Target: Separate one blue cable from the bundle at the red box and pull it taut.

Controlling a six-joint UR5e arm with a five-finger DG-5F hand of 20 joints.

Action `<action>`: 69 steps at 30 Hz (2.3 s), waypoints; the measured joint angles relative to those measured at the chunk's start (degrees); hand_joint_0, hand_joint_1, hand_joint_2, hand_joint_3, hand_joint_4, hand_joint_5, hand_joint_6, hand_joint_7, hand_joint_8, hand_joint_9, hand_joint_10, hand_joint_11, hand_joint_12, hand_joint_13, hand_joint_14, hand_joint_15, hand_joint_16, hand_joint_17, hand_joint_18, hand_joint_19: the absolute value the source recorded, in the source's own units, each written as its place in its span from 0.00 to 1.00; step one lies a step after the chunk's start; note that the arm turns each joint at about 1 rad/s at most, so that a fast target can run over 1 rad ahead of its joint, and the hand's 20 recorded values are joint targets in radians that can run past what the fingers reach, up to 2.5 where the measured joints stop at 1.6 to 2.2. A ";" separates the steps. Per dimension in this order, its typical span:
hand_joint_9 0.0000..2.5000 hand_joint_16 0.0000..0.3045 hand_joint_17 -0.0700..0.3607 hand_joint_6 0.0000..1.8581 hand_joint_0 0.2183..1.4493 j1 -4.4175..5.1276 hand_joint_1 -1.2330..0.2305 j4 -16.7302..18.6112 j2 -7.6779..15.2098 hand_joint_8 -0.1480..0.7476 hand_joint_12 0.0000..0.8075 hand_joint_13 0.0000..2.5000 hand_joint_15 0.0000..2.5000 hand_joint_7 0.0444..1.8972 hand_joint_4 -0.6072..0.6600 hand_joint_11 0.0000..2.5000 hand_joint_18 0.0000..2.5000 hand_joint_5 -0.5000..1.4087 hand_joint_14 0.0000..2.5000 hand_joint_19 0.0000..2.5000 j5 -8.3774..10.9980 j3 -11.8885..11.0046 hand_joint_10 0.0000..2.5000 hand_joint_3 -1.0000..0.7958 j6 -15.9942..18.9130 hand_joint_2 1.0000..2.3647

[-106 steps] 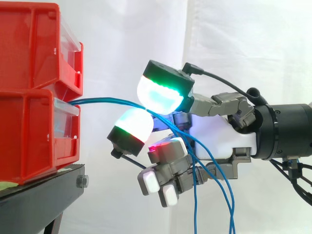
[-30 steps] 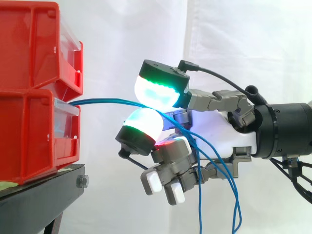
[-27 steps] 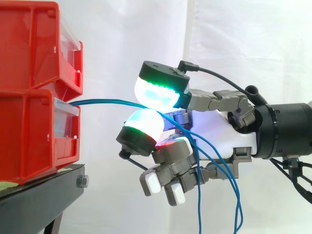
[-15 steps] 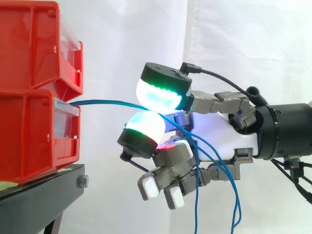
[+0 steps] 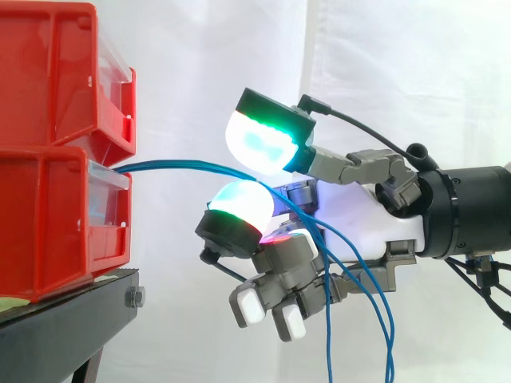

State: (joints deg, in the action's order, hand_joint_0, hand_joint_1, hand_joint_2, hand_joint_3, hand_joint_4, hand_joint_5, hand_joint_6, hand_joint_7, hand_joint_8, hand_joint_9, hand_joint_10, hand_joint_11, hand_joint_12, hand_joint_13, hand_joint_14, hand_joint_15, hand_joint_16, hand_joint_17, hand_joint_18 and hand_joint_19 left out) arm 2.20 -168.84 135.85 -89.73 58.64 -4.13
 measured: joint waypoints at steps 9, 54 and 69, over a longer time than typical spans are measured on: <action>0.43 0.18 0.45 0.48 0.30 -0.08 0.36 0.07 0.01 0.55 0.53 0.31 0.27 0.63 0.57 0.48 0.32 0.17 0.01 0.33 -0.02 -0.03 0.01 0.48 -0.10 0.01; 0.45 0.16 0.41 0.47 0.45 -0.25 0.25 0.27 0.03 0.51 0.47 0.34 0.27 0.66 0.45 0.50 0.35 0.17 0.01 0.31 0.02 -0.02 0.01 0.28 -1.45 0.00; 0.49 0.18 0.45 0.46 0.21 -0.23 0.43 0.27 0.03 0.55 0.53 0.37 0.27 0.57 0.56 0.51 0.40 0.18 0.01 0.32 0.04 -0.02 0.01 0.28 -1.49 0.00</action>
State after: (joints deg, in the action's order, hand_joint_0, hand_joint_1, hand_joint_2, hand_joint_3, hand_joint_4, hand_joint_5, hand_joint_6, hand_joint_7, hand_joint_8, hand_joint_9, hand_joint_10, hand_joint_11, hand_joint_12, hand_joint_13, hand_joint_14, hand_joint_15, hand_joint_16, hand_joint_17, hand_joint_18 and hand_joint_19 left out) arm 1.97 -168.58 135.88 -89.69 58.62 -5.62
